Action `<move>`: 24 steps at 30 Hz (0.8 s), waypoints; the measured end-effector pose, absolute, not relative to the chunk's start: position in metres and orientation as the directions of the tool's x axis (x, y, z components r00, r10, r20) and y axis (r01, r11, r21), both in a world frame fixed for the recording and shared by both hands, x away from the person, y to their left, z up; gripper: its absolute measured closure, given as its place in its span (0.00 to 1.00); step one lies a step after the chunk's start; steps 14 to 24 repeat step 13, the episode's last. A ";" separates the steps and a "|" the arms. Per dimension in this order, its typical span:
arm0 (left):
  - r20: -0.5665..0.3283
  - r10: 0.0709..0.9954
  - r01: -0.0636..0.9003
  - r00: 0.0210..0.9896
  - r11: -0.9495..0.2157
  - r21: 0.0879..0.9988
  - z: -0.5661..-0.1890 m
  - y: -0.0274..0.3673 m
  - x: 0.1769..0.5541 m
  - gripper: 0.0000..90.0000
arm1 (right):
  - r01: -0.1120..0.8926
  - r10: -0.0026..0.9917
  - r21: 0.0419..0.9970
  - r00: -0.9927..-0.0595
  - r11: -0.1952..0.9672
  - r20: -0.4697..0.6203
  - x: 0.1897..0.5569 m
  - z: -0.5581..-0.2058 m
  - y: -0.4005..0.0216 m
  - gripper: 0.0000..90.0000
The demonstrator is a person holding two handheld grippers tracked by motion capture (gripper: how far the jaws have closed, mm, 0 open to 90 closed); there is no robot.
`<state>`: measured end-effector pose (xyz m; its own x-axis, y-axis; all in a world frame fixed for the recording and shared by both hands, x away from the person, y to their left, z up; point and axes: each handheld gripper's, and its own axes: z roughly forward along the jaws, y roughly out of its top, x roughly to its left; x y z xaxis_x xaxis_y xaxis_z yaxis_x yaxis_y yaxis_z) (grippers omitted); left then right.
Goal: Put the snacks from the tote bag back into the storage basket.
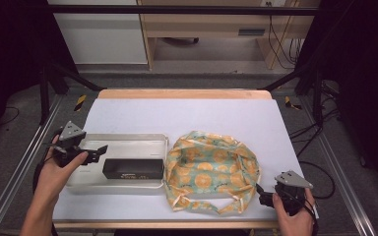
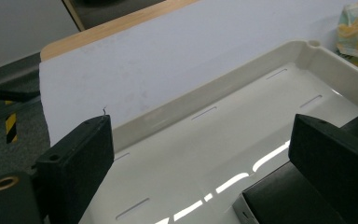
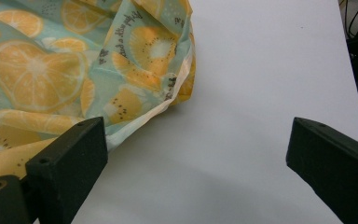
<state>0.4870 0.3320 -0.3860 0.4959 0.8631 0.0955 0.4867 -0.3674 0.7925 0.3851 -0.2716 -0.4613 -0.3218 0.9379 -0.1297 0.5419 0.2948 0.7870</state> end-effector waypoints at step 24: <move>0.056 0.894 0.523 0.445 -0.311 0.793 -0.406 0.347 0.491 0.08 | 0.544 0.937 0.786 -0.325 0.294 -0.125 0.385 -0.462 -0.274 0.06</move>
